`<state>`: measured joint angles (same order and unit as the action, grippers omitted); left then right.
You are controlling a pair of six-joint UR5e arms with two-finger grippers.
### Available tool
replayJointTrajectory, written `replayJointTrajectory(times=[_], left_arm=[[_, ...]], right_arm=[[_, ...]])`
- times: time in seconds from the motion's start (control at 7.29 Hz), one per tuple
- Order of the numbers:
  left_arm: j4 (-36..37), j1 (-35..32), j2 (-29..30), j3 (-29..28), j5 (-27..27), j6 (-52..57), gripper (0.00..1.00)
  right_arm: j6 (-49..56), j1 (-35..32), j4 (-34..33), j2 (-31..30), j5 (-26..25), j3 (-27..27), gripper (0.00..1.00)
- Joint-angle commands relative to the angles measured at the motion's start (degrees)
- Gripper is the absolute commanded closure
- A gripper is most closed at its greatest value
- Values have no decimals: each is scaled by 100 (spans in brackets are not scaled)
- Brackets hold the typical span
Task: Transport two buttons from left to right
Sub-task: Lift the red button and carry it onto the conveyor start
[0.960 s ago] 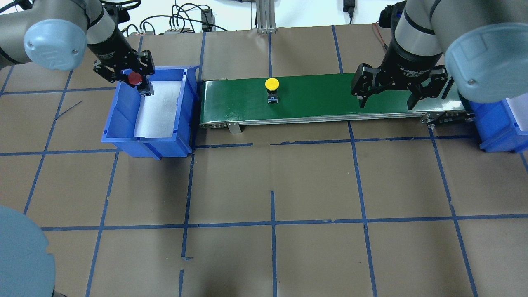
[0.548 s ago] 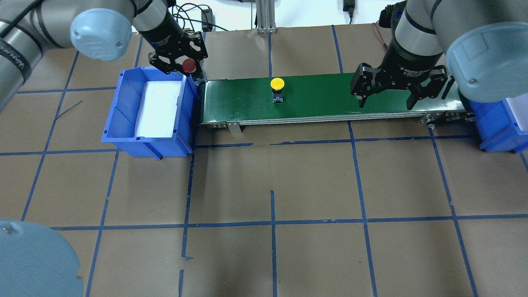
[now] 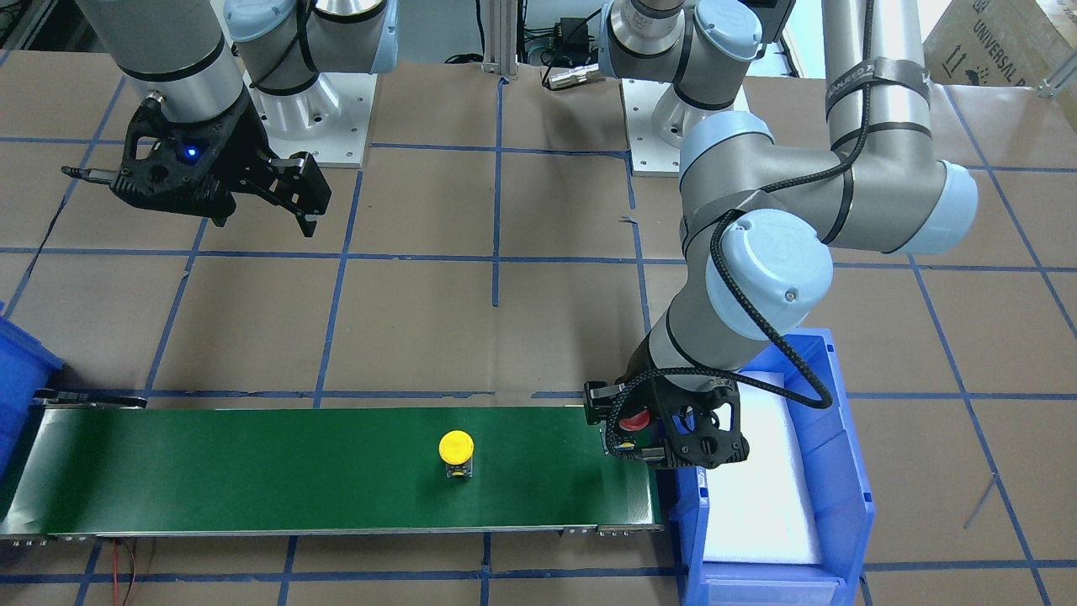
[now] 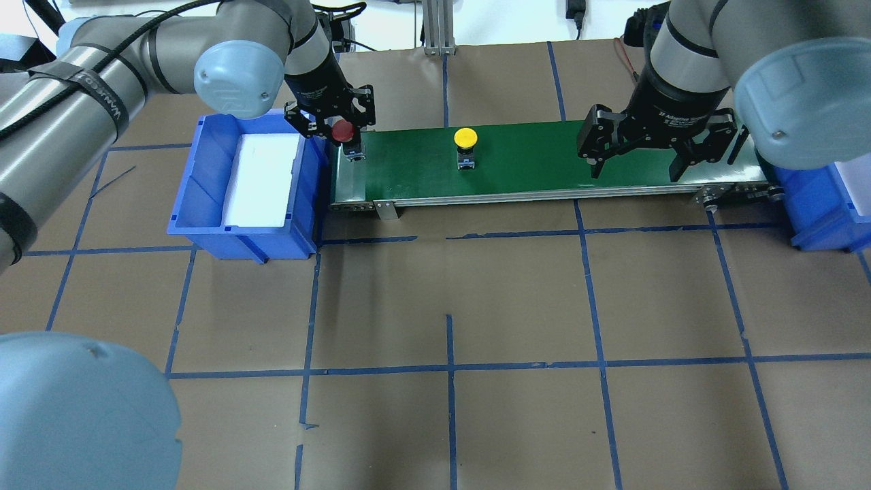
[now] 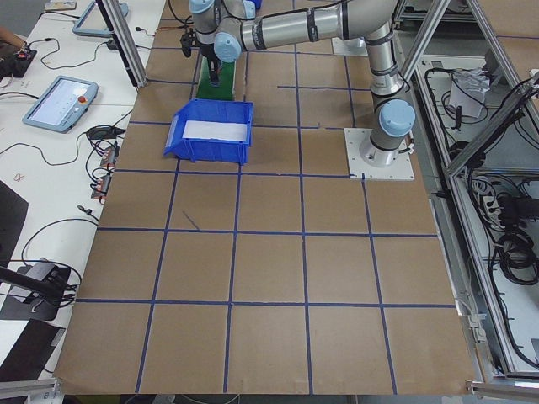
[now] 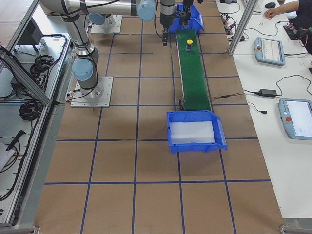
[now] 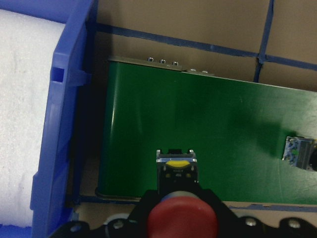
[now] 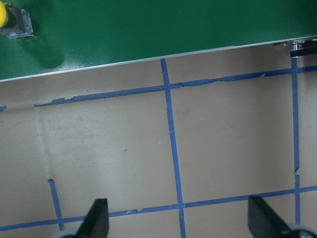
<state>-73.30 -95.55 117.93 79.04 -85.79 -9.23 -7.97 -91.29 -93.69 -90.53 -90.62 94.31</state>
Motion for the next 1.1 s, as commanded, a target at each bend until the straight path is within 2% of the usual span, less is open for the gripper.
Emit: replayJointTrajectory(times=[0.0, 0.55, 0.69, 0.82, 0.96], left_arm=[[165, -34, 177, -98, -325, 369, 70], [184, -34, 424, -152, -254, -17, 67], [193, -34, 459, -143, -228, -26, 62], [419, -34, 451, -56, 42, 0, 43], [448, -34, 407, 6, 44, 61, 1]], right_arm=[[6, -12, 9, 0, 1, 9, 0], [-12, -56, -9, -9, -26, -123, 0], [-47, -56, -9, -26, -35, -149, 0], [-38, -56, 0, -9, -78, -123, 0], [-73, -12, 148, 0, -87, -132, 0]])
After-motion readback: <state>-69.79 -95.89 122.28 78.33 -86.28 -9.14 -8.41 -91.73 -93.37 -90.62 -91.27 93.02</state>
